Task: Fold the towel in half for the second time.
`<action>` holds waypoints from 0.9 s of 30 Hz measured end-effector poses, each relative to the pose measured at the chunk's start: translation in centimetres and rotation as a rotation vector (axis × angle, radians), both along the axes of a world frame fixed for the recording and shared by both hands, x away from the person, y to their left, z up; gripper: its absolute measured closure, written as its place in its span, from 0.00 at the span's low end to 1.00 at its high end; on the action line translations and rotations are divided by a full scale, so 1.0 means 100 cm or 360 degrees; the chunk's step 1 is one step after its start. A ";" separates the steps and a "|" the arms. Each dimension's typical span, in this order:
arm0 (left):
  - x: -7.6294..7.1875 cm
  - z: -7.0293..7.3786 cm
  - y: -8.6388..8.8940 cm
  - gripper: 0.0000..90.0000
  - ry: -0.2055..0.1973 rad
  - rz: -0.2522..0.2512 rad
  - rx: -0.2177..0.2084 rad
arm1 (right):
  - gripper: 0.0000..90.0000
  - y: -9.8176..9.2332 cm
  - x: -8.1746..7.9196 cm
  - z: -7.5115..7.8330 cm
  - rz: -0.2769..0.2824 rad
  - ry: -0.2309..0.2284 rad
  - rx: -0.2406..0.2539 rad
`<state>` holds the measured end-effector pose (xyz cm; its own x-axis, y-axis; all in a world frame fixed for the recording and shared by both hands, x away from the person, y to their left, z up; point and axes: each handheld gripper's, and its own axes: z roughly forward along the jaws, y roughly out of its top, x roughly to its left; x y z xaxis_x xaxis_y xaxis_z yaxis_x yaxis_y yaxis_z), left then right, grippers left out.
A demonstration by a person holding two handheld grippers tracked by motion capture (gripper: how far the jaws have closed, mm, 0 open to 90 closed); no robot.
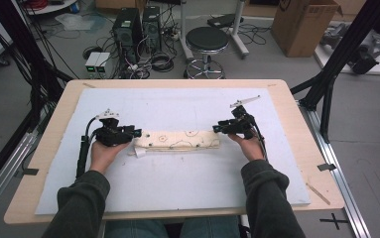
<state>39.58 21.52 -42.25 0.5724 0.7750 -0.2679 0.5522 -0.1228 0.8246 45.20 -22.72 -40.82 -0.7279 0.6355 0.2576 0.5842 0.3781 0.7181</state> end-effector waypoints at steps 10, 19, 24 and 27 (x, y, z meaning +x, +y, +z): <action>-0.005 0.006 -0.001 0.59 -0.0028 -0.0041 -0.0020 | 0.52 0.004 -0.006 0.004 0.0014 -0.0008 0.0022; -0.008 0.010 -0.001 0.58 -0.0044 -0.0065 -0.0023 | 0.47 0.006 -0.008 0.007 -0.0006 -0.0033 0.0045; -0.010 0.012 -0.001 0.58 -0.0050 -0.0073 -0.0023 | 0.43 0.005 -0.010 0.009 -0.0011 -0.0044 0.0068; -0.011 0.013 -0.001 0.58 -0.0052 -0.0081 -0.0027 | 0.41 0.005 -0.011 0.011 -0.0027 -0.0051 0.0080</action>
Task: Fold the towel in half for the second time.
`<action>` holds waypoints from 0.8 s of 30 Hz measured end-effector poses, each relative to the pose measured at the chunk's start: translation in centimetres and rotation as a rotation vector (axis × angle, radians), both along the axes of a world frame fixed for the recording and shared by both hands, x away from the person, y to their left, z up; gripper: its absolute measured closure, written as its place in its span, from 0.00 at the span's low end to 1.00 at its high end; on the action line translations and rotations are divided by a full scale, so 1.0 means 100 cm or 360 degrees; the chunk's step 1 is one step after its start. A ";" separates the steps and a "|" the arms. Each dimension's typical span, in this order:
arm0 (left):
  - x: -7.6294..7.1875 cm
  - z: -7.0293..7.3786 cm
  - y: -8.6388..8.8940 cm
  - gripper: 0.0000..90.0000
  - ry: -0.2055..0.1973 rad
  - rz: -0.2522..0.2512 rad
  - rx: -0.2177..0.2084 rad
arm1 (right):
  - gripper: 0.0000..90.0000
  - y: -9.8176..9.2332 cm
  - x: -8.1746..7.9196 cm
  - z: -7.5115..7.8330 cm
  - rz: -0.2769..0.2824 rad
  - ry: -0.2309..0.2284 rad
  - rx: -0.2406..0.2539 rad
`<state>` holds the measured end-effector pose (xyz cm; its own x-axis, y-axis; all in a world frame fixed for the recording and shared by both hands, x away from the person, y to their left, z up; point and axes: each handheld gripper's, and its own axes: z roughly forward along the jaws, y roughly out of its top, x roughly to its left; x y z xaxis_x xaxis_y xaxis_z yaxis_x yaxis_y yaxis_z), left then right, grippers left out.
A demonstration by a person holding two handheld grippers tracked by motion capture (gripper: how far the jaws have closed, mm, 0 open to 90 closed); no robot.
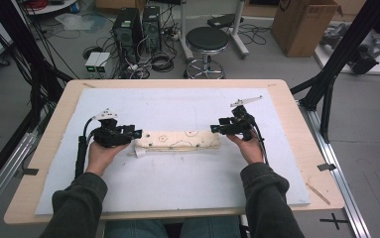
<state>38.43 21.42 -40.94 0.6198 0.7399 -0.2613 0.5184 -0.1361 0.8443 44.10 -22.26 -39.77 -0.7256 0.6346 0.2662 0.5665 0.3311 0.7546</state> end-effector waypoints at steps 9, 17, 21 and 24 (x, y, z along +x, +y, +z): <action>-0.005 0.005 -0.001 0.52 -0.0001 -0.0042 0.0019 | 0.32 0.001 -0.005 0.005 0.0008 -0.0031 0.0029; -0.012 0.011 -0.002 0.48 -0.0024 -0.0070 0.0029 | 0.24 0.001 -0.012 0.005 -0.0008 -0.0039 0.0045; -0.015 0.012 -0.005 0.47 -0.0035 -0.0103 0.0052 | 0.24 0.000 -0.015 0.006 -0.0001 -0.0052 0.0059; -0.016 0.012 -0.005 0.47 -0.0035 -0.0107 0.0050 | 0.22 0.000 -0.017 0.007 0.0002 -0.0054 0.0060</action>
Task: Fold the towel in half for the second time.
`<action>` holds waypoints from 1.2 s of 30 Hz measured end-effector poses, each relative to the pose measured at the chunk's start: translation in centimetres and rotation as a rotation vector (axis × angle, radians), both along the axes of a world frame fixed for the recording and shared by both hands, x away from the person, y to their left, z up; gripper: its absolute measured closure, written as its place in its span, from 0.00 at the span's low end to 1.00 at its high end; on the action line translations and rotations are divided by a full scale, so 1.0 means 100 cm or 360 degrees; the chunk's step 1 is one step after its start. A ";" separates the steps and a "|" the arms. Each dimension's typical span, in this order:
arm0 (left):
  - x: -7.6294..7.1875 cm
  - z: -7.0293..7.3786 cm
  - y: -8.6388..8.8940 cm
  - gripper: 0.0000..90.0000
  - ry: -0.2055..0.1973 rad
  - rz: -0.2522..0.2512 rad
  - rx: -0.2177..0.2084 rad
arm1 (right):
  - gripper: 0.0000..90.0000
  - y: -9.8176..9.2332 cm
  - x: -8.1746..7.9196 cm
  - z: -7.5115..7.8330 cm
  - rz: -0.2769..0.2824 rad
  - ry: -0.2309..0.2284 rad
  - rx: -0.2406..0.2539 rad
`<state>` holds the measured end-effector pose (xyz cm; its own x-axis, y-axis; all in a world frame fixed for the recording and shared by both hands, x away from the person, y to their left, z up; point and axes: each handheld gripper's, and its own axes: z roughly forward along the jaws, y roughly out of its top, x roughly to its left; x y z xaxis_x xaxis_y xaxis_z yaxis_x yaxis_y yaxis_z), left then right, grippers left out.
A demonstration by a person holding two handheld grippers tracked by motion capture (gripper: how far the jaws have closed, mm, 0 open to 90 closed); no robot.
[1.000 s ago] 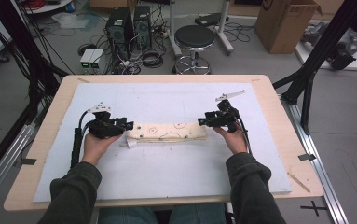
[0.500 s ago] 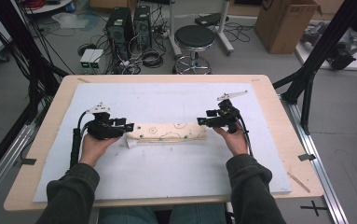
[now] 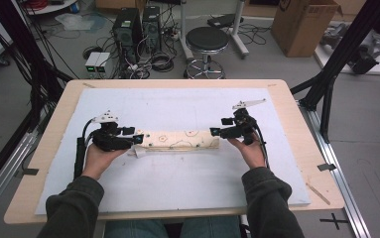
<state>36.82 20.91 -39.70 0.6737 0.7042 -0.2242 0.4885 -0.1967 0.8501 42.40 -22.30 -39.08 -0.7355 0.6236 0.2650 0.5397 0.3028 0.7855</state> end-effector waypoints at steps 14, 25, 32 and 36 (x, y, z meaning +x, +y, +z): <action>-0.006 0.001 0.002 0.44 -0.0013 -0.0015 0.0011 | 0.19 0.005 -0.008 0.000 0.0015 -0.0031 -0.0023; -0.010 0.003 0.003 0.43 -0.0025 -0.0020 0.0022 | 0.18 0.007 -0.012 0.002 0.0026 -0.0031 -0.0040; -0.014 0.006 0.002 0.41 -0.0038 -0.0043 0.0037 | 0.18 0.005 -0.016 0.005 0.0036 -0.0046 -0.0043; -0.017 0.006 0.003 0.41 -0.0053 -0.0040 0.0039 | 0.17 0.003 -0.019 0.007 0.0038 -0.0061 -0.0036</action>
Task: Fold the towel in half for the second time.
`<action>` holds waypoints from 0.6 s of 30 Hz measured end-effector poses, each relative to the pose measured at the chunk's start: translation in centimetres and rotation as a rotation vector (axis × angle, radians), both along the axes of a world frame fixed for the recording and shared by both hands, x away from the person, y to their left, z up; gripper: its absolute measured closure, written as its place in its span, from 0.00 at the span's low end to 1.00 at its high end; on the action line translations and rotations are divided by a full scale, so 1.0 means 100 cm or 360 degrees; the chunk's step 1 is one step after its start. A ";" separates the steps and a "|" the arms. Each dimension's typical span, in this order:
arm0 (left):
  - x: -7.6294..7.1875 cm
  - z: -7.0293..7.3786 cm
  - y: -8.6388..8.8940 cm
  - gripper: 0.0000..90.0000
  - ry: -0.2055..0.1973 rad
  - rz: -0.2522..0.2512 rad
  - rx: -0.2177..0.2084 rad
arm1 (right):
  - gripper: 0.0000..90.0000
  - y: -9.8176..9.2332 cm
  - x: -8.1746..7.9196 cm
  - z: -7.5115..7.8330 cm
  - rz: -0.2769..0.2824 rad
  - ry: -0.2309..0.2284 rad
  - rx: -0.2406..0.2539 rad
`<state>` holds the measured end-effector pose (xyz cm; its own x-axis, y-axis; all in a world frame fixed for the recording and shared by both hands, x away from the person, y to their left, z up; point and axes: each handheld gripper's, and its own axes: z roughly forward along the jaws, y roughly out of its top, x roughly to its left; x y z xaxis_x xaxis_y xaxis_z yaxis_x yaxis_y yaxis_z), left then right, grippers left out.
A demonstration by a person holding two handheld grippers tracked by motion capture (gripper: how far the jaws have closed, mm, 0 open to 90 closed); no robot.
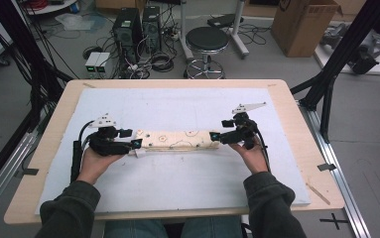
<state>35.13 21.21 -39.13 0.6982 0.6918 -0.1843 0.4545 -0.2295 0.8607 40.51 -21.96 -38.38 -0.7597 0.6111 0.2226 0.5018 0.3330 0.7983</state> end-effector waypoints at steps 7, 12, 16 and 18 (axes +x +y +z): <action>-0.006 -0.001 0.005 0.40 -0.0009 0.0006 0.0004 | 0.16 -0.002 -0.004 0.002 0.0014 -0.0014 -0.0007; -0.011 -0.002 0.007 0.40 -0.0017 0.0008 0.0006 | 0.16 0.000 -0.007 0.002 0.0021 -0.0018 -0.0004; -0.014 -0.003 0.009 0.38 -0.0020 0.0006 0.0004 | 0.16 0.000 -0.010 -0.001 0.0016 -0.0011 -0.0002; -0.016 -0.004 0.010 0.38 -0.0022 0.0015 0.0007 | 0.16 0.000 -0.011 -0.002 0.0016 -0.0011 -0.0004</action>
